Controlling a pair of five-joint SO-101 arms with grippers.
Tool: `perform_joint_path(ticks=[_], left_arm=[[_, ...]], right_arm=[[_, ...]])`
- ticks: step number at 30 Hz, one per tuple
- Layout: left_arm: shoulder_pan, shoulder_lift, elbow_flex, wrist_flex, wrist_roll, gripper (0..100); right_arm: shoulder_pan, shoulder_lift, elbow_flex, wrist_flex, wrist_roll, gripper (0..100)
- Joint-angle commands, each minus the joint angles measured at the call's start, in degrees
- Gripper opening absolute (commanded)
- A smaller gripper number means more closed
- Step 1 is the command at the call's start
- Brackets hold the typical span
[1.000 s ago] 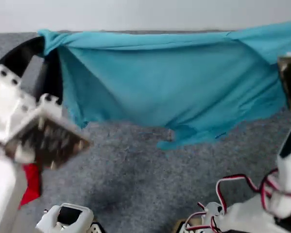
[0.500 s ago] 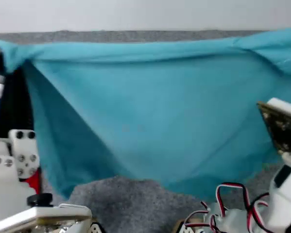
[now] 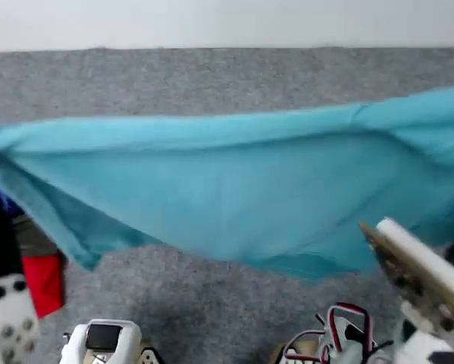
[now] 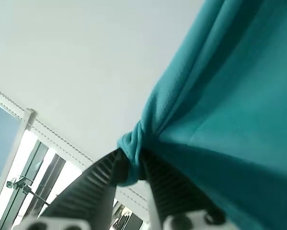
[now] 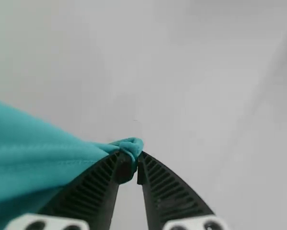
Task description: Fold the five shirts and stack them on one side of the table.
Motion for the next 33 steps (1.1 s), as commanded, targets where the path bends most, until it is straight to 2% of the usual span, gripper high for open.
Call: perform_joint_path(ticks=[1,9,13,22,26,33], left_arm=[[-0.62,-0.53,-1.10,1.49,-0.70,1],[-0.35,-0.44,1.01,6.07,-0.70,1],[-0.62,-0.97,9.54,6.42,-0.70,1],[-0.26,-0.53,36.00,5.01,-0.88,1],[-0.62,-0.53,49.98,-3.69,-0.88,1],[-0.62,-0.35,72.48,-31.65,-1.67,1]], right_arm=[[1.19,-0.48,0.26,2.86,0.00,1.0],[0.92,-0.84,0.35,7.16,0.00,1.0],[0.57,0.57,5.45,8.04,-0.44,1.0],[-10.51,2.59,28.84,7.25,0.00,1.0],[-14.11,2.59,43.43,2.33,0.00,1.0],[-18.59,2.59,68.92,-19.74,0.00,0.9]])
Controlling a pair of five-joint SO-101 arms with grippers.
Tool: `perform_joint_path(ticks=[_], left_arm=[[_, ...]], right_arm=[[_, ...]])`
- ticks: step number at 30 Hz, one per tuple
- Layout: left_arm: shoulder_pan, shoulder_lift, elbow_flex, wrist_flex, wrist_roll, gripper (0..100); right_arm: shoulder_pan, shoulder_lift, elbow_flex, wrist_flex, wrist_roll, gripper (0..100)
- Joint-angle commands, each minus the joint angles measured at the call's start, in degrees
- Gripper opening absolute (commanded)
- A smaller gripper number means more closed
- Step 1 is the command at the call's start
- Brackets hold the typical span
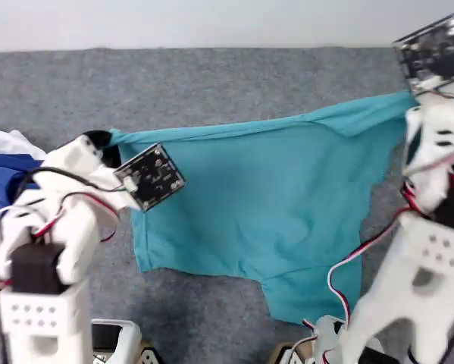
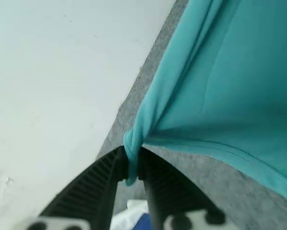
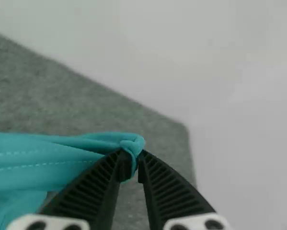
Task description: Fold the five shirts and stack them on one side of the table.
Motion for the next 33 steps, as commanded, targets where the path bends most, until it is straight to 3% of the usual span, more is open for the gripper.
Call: perform_joint_path(ticks=[1,7,11,24,33], left_arm=[[-0.70,-0.44,9.80,-17.49,-2.73,1],[-0.62,-0.35,25.71,-40.53,-7.65,1],[-0.79,4.04,28.70,-48.00,-8.00,1],[-2.11,39.21,0.92,-50.37,-7.65,1],[-1.85,51.08,-9.71,-50.02,-7.65,1]], right_arm=[[-1.98,-0.22,9.67,-13.41,0.00,0.9],[-6.20,1.80,21.71,-33.27,0.00,0.9],[-6.99,8.75,20.92,-41.45,0.00,0.9],[-7.52,37.05,-6.95,-45.32,0.00,0.9],[-7.52,49.27,-21.80,-44.79,0.00,0.9]])
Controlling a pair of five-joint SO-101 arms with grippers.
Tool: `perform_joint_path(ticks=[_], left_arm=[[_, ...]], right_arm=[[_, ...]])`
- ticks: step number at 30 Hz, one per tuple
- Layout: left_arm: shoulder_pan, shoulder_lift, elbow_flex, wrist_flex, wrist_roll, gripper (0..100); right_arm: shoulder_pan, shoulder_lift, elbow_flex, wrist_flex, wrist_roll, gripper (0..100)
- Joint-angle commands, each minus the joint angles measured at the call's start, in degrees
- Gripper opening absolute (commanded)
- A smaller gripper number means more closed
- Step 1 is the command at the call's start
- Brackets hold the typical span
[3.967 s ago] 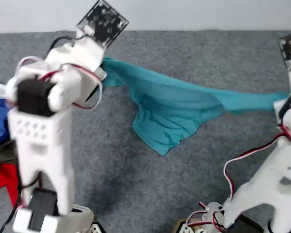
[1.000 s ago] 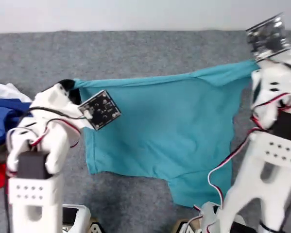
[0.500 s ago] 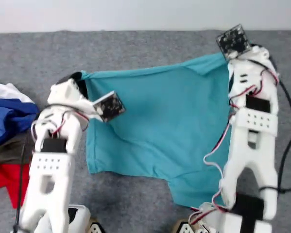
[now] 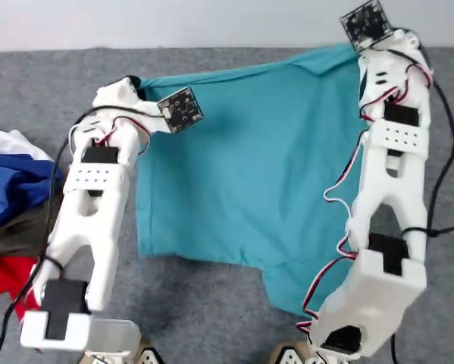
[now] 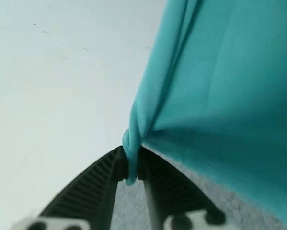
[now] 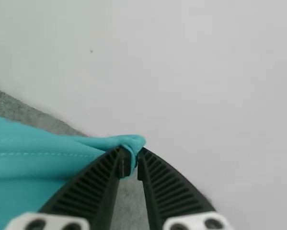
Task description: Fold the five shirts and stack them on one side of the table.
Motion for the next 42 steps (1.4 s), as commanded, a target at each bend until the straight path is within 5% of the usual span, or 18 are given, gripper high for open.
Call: perform_joint_path(ticks=[1,21,33,42], left_arm=[[-0.79,0.35,-3.56,-1.14,-0.35,1],[-1.32,0.09,-3.91,42.90,-0.35,1],[-1.41,0.09,-3.91,61.01,-0.35,1],[-1.32,0.62,-3.65,63.65,4.92,2]], right_arm=[[0.13,-0.13,-5.45,-0.75,0.00,0.9],[0.22,-10.51,-5.63,64.40,-0.26,0.9],[0.57,-13.32,-5.63,88.84,-0.44,0.9],[5.93,-24.31,8.88,89.63,-1.58,1.0]])
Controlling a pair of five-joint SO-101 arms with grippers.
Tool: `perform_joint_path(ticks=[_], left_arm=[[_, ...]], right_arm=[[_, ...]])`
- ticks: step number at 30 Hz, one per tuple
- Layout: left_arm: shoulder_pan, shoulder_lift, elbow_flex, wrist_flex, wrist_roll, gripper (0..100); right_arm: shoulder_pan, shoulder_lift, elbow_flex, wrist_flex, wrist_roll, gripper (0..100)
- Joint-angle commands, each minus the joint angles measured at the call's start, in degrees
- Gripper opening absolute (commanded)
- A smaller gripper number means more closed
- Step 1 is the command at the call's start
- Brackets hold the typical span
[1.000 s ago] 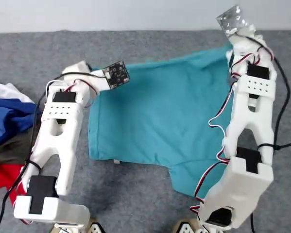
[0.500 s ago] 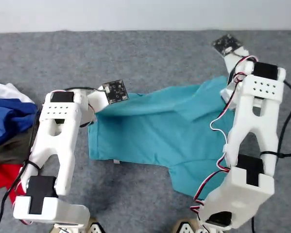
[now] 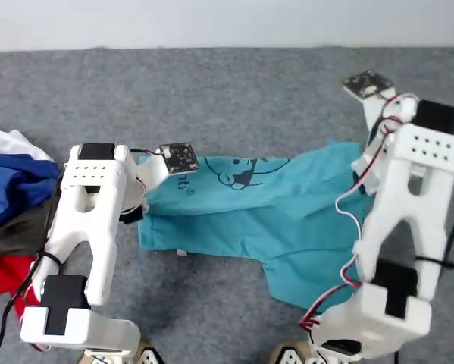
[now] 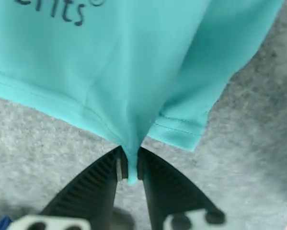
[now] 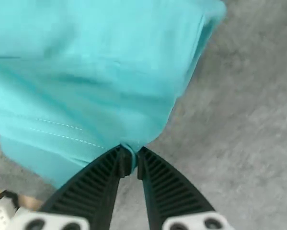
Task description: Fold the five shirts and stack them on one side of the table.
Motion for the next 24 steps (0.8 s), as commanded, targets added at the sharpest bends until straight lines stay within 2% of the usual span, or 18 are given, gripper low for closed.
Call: perform_joint_path(ticks=[1,11,21,24], left_arm=[[-0.53,-0.35,-2.68,0.97,2.02,2],[-0.09,-0.26,-0.75,2.55,2.20,2],[-0.35,-0.26,6.99,2.29,2.11,2],[-0.18,-0.26,7.34,2.29,2.11,2]], right_arm=[[2.33,-8.75,8.62,2.33,1.23,1.0],[2.33,-22.81,34.99,-2.59,2.64,1.0],[4.88,-27.82,47.82,-8.31,2.81,1.0],[6.29,-28.09,49.23,-8.22,5.01,1.0]])
